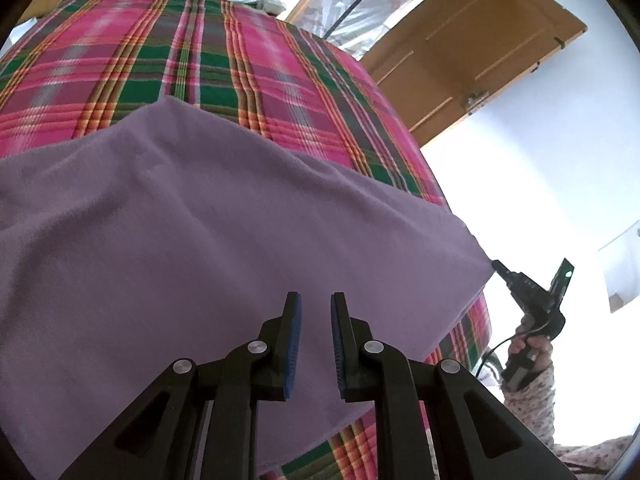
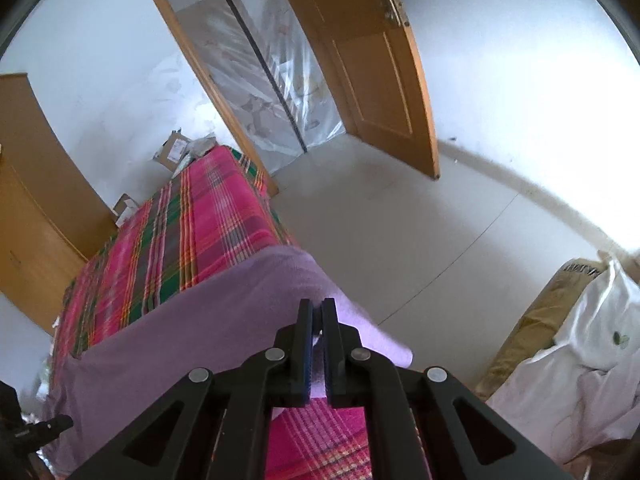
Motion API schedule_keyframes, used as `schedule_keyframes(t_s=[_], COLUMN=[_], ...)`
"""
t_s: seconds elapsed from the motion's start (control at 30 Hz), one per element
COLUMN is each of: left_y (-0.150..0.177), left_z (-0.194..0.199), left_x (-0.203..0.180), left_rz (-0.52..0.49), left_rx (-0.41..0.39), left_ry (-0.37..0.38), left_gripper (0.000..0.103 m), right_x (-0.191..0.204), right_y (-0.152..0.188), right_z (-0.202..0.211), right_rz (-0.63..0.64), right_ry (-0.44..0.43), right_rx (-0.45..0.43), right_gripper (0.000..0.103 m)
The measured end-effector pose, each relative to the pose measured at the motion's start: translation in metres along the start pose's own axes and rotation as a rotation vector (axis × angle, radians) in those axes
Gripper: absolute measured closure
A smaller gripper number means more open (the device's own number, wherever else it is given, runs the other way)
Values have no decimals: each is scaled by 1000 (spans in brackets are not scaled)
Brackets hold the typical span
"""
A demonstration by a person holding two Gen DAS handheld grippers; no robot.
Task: Fold clothes
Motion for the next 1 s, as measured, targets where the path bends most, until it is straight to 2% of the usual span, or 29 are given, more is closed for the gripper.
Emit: schedule_keyframes(t_s=[0.13, 0.33, 0.5, 0.63, 0.73, 0.8, 0.83, 0.9, 1.0], left_y=[6, 12, 12, 17, 24, 30, 32, 37, 45], left_z=[0, -4, -7, -7, -8, -11, -12, -11, -5], left_x=[-5, 1, 4, 3, 0, 0, 1, 2, 8], left_rz=[-23, -16, -9, -15, -35, -43, -47, -53, -43], left_rx=[6, 31, 36, 49, 65, 83, 89, 96, 107], left_ry=[6, -11, -14, -6, 2, -7, -9, -4, 13], left_gripper=[88, 88, 88, 88, 88, 88, 88, 88, 88], right_x=[0, -14, -18, -30, -15, 13, 29, 55, 70], right_y=[1, 25, 29, 31, 21, 16, 14, 24, 44], right_z=[8, -18, -23, -15, -5, -5, -5, -13, -22], right_rz=[8, -28, -21, 8, 33, 90, 121, 200, 243], right_ry=[32, 58, 62, 192, 156, 74, 29, -35, -69], right_rx=[10, 91, 99, 124, 66, 27, 8, 30, 78], right_gripper=[99, 99, 99, 98, 96, 94, 88, 83, 82])
Point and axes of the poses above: each gripper's, at about its wrist camera, not at the fingertips, and z roughly against the way its jaws point, x to its left, y to its underside, the point moved 10 cm from there along -z, roughly the way its jaws point, and after that the axes turned 11 degrees about z, right-handed, at the moved point
